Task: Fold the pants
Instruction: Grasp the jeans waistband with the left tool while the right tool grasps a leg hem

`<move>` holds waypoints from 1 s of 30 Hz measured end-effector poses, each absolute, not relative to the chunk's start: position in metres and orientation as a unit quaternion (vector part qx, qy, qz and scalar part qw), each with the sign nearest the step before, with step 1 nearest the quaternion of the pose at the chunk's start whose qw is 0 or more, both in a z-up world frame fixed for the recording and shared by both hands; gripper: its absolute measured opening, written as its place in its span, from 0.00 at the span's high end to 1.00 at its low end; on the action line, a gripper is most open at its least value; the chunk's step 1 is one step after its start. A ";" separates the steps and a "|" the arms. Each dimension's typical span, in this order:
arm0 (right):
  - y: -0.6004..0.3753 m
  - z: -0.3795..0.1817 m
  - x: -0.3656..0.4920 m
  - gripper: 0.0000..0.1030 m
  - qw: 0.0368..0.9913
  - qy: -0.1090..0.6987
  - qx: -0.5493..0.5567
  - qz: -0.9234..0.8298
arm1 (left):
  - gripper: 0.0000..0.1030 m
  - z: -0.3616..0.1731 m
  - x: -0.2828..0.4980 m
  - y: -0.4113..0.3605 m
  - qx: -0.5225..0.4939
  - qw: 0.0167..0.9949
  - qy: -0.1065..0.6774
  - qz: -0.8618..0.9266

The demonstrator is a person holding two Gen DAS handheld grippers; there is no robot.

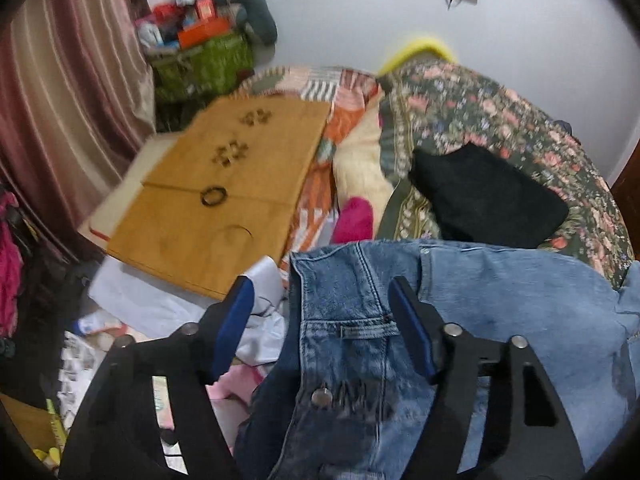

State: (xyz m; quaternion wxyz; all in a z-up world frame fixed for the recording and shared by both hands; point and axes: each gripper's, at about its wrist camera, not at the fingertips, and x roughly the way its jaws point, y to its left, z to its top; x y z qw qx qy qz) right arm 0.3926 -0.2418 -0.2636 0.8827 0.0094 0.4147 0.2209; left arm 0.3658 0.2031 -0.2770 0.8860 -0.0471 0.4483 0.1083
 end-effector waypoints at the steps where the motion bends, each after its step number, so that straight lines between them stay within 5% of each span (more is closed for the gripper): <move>1: -0.240 -0.274 0.403 0.18 0.874 0.427 0.007 0.233 | 0.35 -0.286 0.373 0.206 -0.054 0.882 0.456 0.107; 9: -0.212 -0.327 0.458 0.20 0.825 0.491 -0.073 0.270 | 0.35 -0.341 0.413 0.224 -0.105 0.850 0.512 0.072; 12: -0.198 -0.349 0.465 0.41 0.791 0.525 -0.113 0.293 | 0.35 -0.354 0.419 0.234 -0.128 0.842 0.521 0.063; 15: -0.196 -0.347 0.463 0.47 0.791 0.512 -0.121 0.310 | 0.58 -0.358 0.423 0.240 -0.177 0.832 0.525 0.023; 16: -0.196 -0.345 0.463 0.56 0.789 0.513 -0.118 0.317 | 0.69 -0.359 0.424 0.241 -0.191 0.828 0.527 0.010; 20: -0.190 -0.343 0.455 0.91 0.780 0.511 -0.128 0.337 | 0.86 -0.354 0.426 0.233 -0.169 0.826 0.538 0.018; 30: -0.180 -0.323 0.465 0.95 0.850 0.424 -0.174 0.259 | 0.91 -0.316 0.438 0.218 -0.085 0.853 0.511 0.065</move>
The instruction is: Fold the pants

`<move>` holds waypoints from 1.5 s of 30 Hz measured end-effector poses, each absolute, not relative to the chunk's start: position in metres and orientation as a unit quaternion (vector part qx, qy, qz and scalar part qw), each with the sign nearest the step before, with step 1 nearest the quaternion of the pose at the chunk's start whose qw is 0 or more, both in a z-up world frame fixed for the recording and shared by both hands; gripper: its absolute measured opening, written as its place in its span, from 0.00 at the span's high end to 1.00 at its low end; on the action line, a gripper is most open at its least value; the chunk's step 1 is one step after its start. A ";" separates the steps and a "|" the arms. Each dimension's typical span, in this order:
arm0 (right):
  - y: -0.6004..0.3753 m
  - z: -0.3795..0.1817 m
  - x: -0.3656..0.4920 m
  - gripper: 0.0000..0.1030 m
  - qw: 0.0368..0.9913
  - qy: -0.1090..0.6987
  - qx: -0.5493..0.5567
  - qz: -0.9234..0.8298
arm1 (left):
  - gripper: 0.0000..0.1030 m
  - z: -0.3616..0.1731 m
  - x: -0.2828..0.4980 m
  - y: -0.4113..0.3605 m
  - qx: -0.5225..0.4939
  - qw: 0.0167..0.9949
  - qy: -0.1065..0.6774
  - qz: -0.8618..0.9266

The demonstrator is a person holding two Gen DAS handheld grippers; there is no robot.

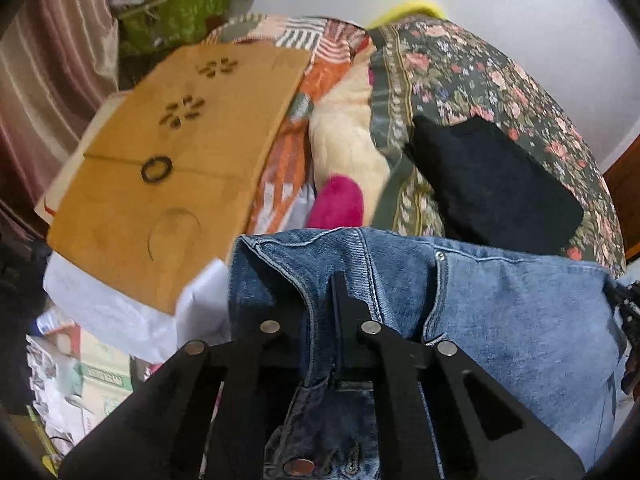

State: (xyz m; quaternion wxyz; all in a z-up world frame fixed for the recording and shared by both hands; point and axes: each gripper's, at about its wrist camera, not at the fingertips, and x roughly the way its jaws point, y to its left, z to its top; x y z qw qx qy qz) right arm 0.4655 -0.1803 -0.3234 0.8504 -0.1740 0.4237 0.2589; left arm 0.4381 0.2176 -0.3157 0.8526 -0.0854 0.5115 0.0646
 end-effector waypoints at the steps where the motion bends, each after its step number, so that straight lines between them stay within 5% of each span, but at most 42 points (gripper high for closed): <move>1: -0.181 -0.320 0.471 0.95 0.856 0.418 -0.169 0.252 | 0.91 -0.313 0.441 0.218 -0.082 0.855 0.508 0.066; 24: -0.223 -0.243 0.316 0.95 0.872 0.384 -0.060 0.298 | 0.92 -0.225 0.293 0.196 -0.061 0.901 0.429 0.010; 45: -0.220 -0.298 0.238 0.90 0.838 0.470 -0.041 0.275 | 0.92 -0.318 0.168 0.198 -0.075 0.842 0.529 0.074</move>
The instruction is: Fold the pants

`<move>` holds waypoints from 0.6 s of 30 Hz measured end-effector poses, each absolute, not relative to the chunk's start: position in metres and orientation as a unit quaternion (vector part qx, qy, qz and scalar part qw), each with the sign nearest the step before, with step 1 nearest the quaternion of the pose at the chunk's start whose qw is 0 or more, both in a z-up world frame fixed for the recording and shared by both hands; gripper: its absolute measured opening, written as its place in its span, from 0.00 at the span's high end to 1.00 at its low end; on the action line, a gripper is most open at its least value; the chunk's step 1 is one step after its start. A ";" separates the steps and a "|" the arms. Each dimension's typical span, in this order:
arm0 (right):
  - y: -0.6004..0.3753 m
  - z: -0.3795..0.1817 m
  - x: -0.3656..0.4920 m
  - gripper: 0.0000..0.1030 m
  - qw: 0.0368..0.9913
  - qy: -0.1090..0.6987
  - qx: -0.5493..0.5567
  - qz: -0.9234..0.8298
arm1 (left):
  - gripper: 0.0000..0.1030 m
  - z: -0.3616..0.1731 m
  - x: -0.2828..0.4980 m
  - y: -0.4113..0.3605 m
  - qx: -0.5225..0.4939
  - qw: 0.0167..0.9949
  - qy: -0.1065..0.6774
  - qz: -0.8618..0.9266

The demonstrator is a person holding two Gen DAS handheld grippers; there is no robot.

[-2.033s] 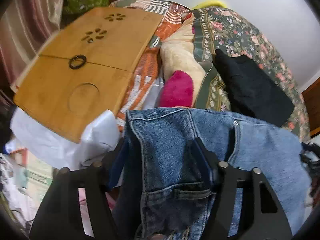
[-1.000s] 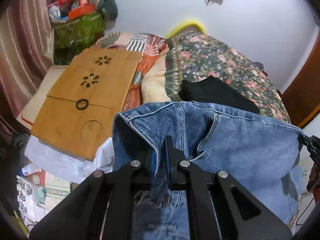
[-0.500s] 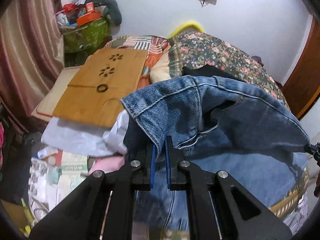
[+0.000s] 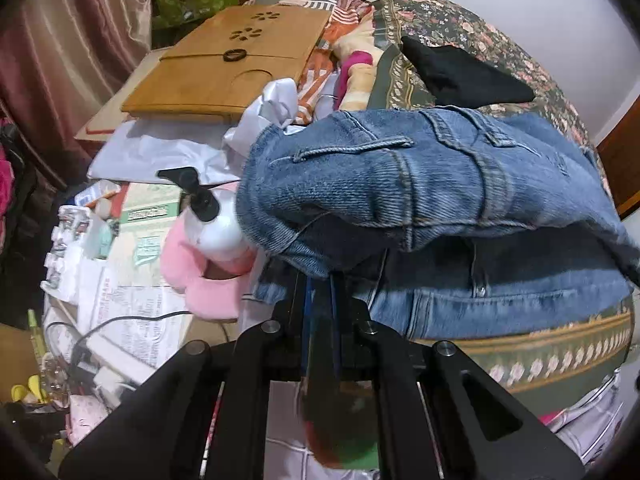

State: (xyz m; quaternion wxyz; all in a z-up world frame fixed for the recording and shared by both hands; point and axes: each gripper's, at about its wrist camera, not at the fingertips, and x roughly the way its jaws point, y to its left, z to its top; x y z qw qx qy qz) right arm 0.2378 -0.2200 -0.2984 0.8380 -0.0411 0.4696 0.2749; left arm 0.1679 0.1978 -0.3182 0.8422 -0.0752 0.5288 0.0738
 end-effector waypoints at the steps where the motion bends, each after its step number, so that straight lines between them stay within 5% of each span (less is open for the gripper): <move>1: -0.222 -0.294 0.237 0.89 0.837 0.471 -0.038 0.276 | 0.92 -0.313 0.165 0.197 -0.070 0.846 0.523 0.077; 7: -0.249 -0.268 0.239 0.67 0.855 0.454 -0.017 0.250 | 0.88 -0.251 0.161 0.192 -0.059 0.877 0.470 0.085; 9: -0.263 -0.260 0.245 0.66 0.863 0.446 -0.004 0.236 | 0.81 -0.236 0.168 0.186 -0.053 0.885 0.455 0.087; 12: -0.284 -0.253 0.257 0.64 0.876 0.436 0.007 0.207 | 0.54 -0.217 0.185 0.169 -0.053 0.894 0.437 0.080; 18: -0.319 -0.253 0.309 0.47 0.886 0.436 0.034 0.153 | 0.37 -0.208 0.232 0.129 -0.058 0.898 0.434 0.048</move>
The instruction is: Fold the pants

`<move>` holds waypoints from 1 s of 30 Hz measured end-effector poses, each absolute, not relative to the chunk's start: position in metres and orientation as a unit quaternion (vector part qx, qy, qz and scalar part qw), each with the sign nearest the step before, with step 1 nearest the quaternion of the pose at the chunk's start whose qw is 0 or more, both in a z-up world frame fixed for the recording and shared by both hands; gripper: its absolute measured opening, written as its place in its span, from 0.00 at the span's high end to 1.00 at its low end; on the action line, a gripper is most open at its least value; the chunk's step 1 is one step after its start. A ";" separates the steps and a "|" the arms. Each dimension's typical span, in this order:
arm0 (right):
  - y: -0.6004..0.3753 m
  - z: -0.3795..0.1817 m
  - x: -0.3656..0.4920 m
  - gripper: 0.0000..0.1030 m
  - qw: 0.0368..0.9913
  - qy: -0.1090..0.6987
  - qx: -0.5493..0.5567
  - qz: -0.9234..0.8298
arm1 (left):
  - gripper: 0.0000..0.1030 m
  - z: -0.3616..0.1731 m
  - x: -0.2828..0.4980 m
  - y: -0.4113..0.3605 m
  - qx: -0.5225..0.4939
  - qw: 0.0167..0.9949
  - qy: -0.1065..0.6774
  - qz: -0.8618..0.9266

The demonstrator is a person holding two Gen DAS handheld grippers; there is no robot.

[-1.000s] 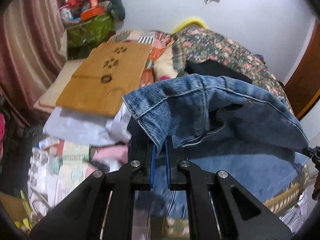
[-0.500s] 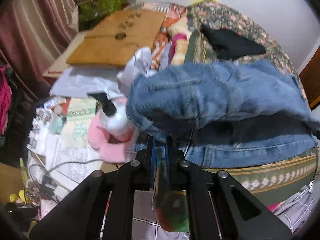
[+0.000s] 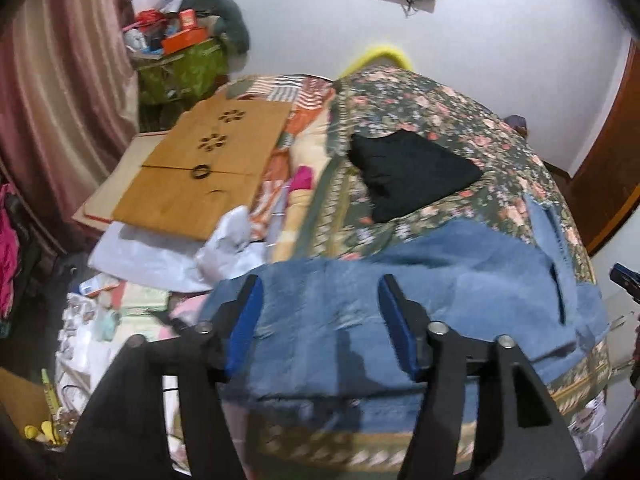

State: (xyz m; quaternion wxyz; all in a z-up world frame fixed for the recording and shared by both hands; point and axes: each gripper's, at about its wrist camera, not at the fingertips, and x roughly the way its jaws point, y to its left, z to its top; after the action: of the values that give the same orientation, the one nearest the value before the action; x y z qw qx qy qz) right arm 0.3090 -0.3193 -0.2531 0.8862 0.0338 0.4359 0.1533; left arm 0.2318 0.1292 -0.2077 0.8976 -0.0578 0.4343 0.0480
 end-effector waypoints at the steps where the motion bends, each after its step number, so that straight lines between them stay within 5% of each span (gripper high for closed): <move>1: -0.323 -0.256 0.321 0.47 0.885 0.440 0.039 0.146 | 0.33 -0.209 0.242 0.121 -0.065 0.896 0.437 0.043; 23: -0.324 -0.381 0.527 0.49 0.840 0.527 0.082 0.100 | 0.25 -0.271 0.341 0.062 -0.053 0.861 0.504 0.041; 27: -0.334 -0.384 0.524 0.74 0.850 0.509 0.097 0.099 | 0.25 -0.278 0.342 0.058 -0.058 0.854 0.516 0.037; 28: -0.337 -0.384 0.523 0.91 0.849 0.510 0.098 0.093 | 0.25 -0.279 0.341 0.056 -0.055 0.852 0.519 0.036; 30: -0.347 -0.380 0.518 0.94 0.846 0.513 0.110 0.096 | 0.25 -0.280 0.339 0.052 -0.047 0.852 0.521 0.041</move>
State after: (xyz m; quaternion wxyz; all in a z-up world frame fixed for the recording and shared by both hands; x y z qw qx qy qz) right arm 0.5183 -0.3473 -0.3803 0.8457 0.1096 0.5133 0.0960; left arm 0.3385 0.0522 -0.2799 0.8516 -0.0468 0.5205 0.0413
